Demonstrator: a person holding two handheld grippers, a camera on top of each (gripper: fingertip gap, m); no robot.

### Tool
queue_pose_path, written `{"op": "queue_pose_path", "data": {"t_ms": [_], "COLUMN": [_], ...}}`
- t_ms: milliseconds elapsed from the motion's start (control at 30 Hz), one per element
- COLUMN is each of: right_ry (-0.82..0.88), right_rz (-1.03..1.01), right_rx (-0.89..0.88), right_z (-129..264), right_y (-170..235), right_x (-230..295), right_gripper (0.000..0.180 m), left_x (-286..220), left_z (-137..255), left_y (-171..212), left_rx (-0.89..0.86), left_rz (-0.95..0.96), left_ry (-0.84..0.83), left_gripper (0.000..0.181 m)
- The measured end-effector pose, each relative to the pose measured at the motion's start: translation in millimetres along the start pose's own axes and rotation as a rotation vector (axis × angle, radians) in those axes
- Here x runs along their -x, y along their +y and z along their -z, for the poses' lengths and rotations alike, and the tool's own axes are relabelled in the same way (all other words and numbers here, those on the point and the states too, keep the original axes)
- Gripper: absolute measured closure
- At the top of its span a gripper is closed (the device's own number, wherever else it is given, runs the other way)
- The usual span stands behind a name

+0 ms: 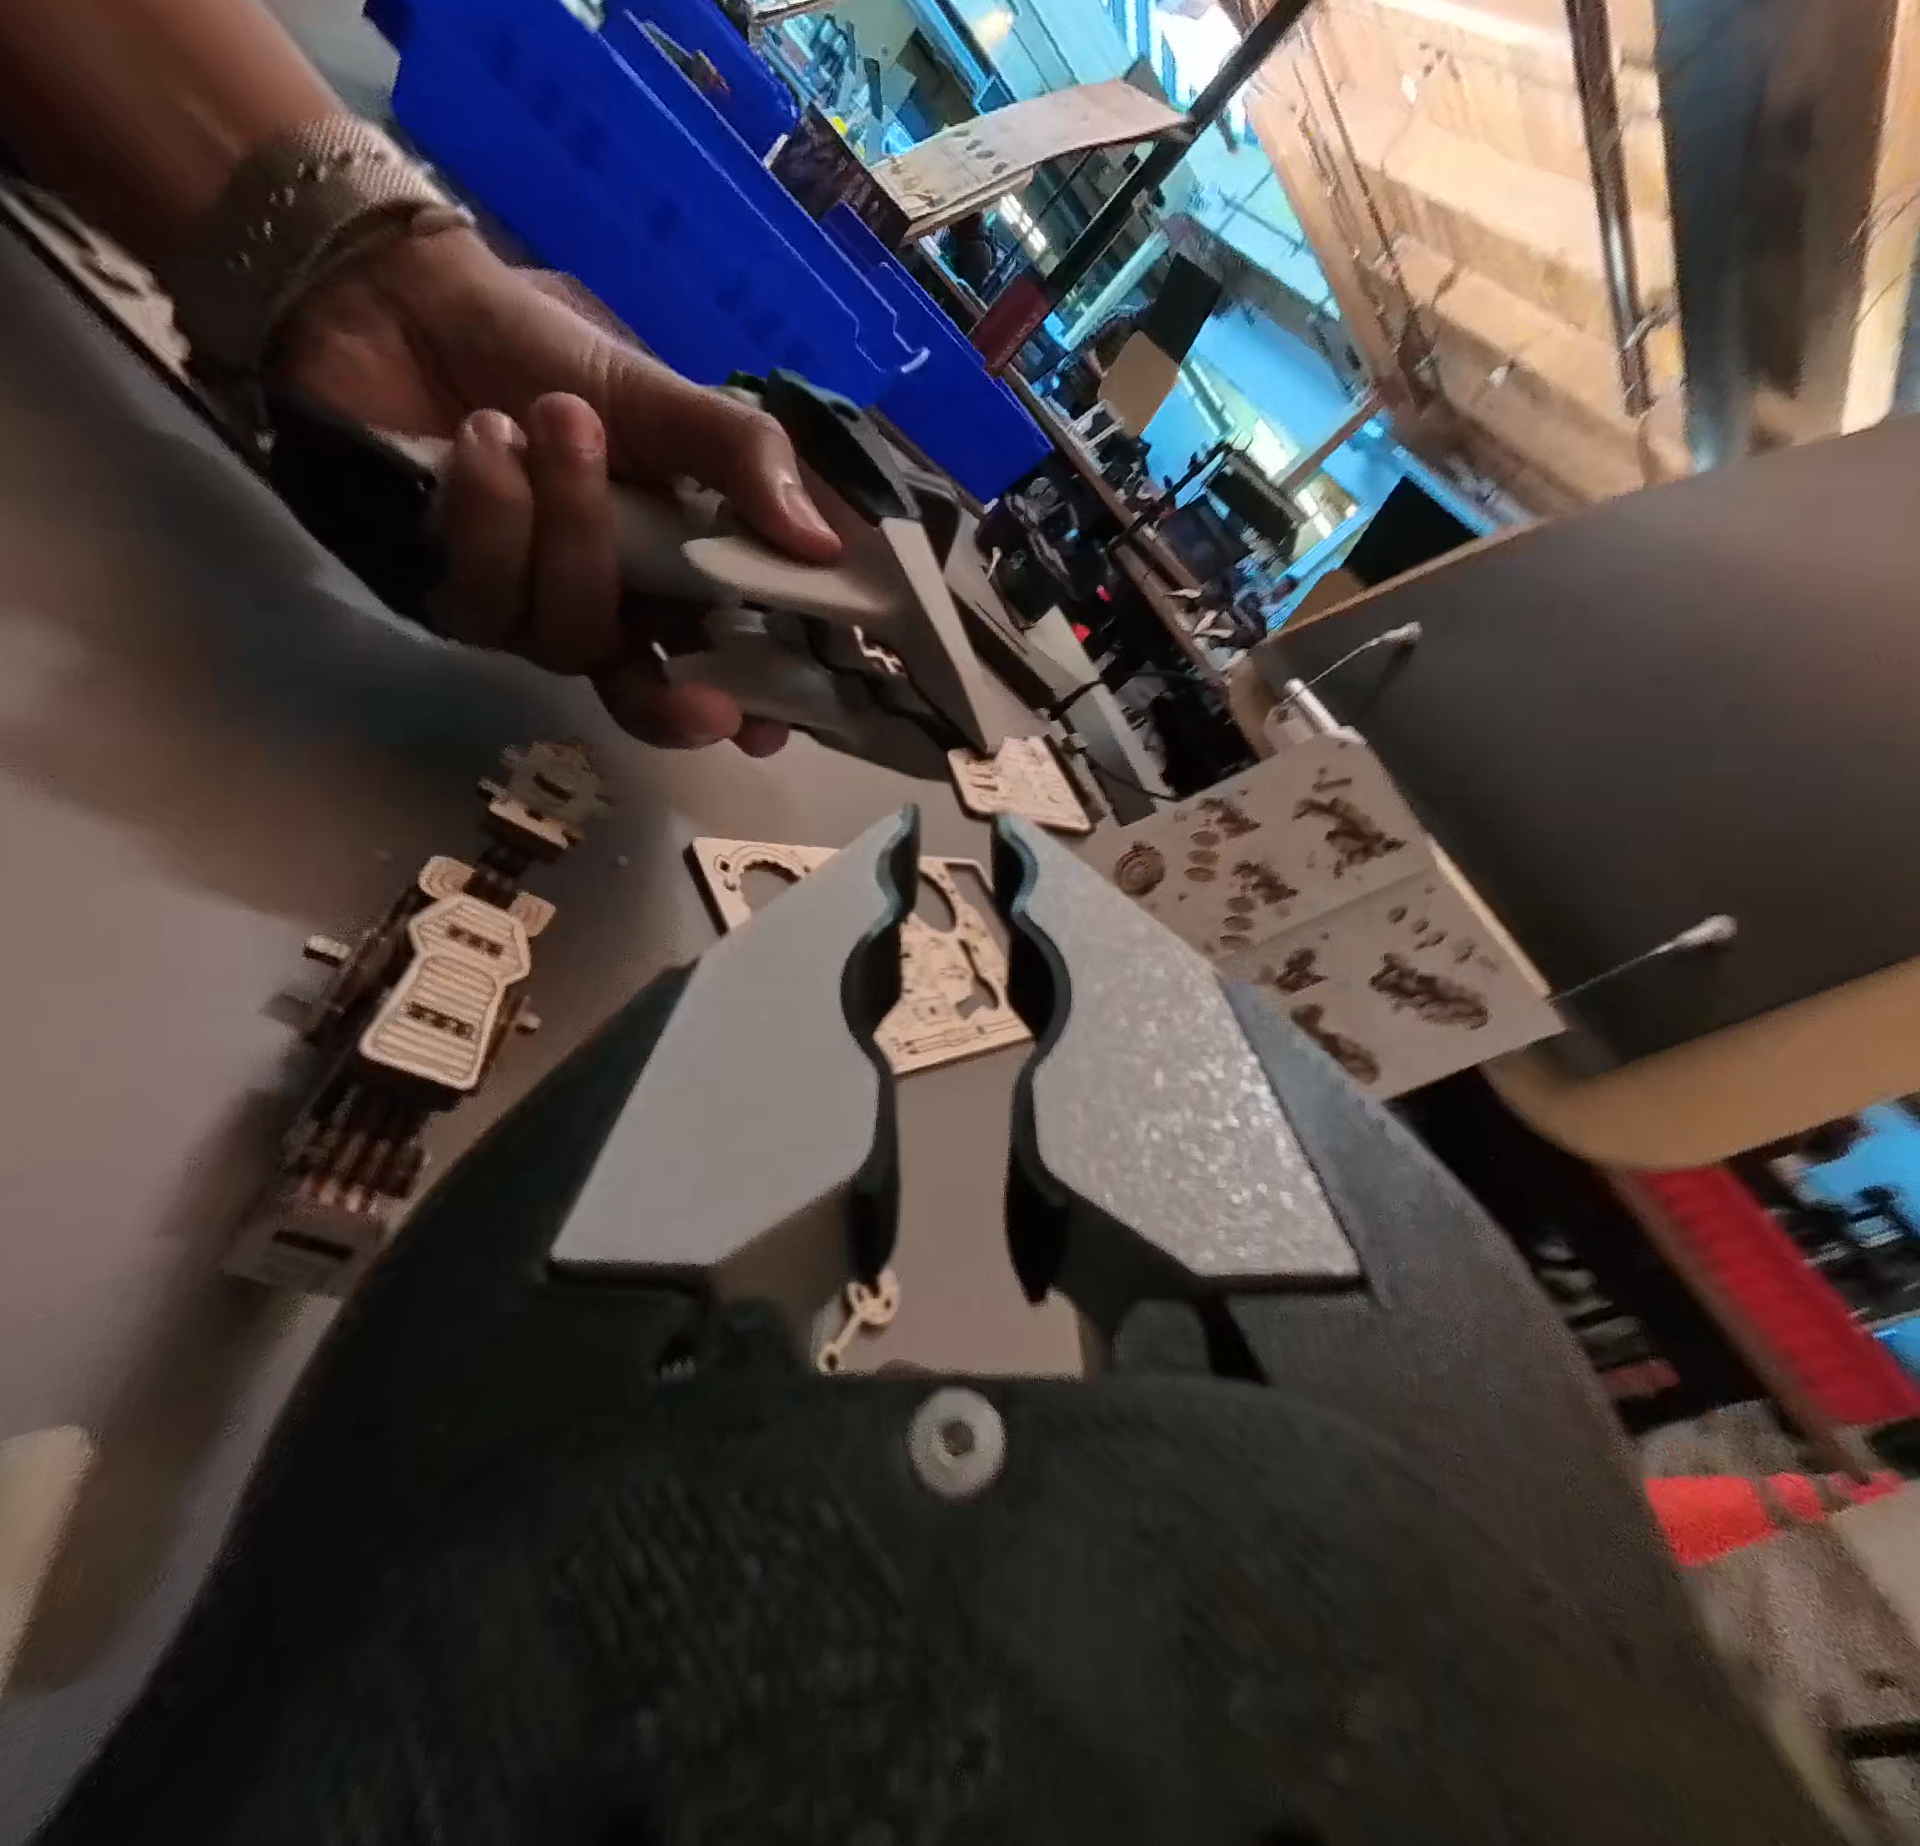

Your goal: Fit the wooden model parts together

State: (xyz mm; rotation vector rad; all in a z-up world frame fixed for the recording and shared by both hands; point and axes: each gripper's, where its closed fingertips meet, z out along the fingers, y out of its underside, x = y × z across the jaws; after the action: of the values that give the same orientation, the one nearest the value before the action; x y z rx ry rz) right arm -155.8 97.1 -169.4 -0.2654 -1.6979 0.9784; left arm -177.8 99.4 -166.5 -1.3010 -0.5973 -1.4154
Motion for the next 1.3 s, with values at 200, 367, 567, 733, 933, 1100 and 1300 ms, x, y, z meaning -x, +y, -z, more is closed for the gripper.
{"op": "queue_pose_path", "data": {"t_ms": [200, 367, 567, 733, 933, 1100, 1300], "right_ry": [0.011, 0.009, 0.022, 0.022, 0.012, -0.01, -0.044], "right_rz": [-0.072, 0.034, 0.073, 0.069, -0.012, -0.054, -0.175], "right_rx": [0.028, 0.1, 0.123, 0.128, 0.134, 0.137, 0.12], "right_z": [-1, -7, -7, -7, -9, -8, -7], "right_y": [2, 9, 10, 10, 10, 12, 10], "right_x": [-4, 5, 4, 4, 3, 4, 3], "right_gripper": [0.154, 0.155, 0.172, 0.173, 0.174, 0.174, 0.174], "left_x": [10, 10, 10, 9, 10, 10, 9], "left_z": [0, -5, -6, -7, -6, -6, -7], "left_y": [-1, 7, 9, 8, 6, 6, 5], "left_rx": [0.005, 0.026, 0.015, 0.009, -0.008, -0.018, -0.029], "left_rz": [-0.221, -0.275, -0.257, -0.333, -0.404, -0.456, -0.483], "left_ry": [-0.178, -0.212, -0.21, -0.246, -0.293, -0.331, -0.346], "left_gripper": [0.18, 0.18, 0.18, 0.18, 0.18, 0.18, 0.18]}}
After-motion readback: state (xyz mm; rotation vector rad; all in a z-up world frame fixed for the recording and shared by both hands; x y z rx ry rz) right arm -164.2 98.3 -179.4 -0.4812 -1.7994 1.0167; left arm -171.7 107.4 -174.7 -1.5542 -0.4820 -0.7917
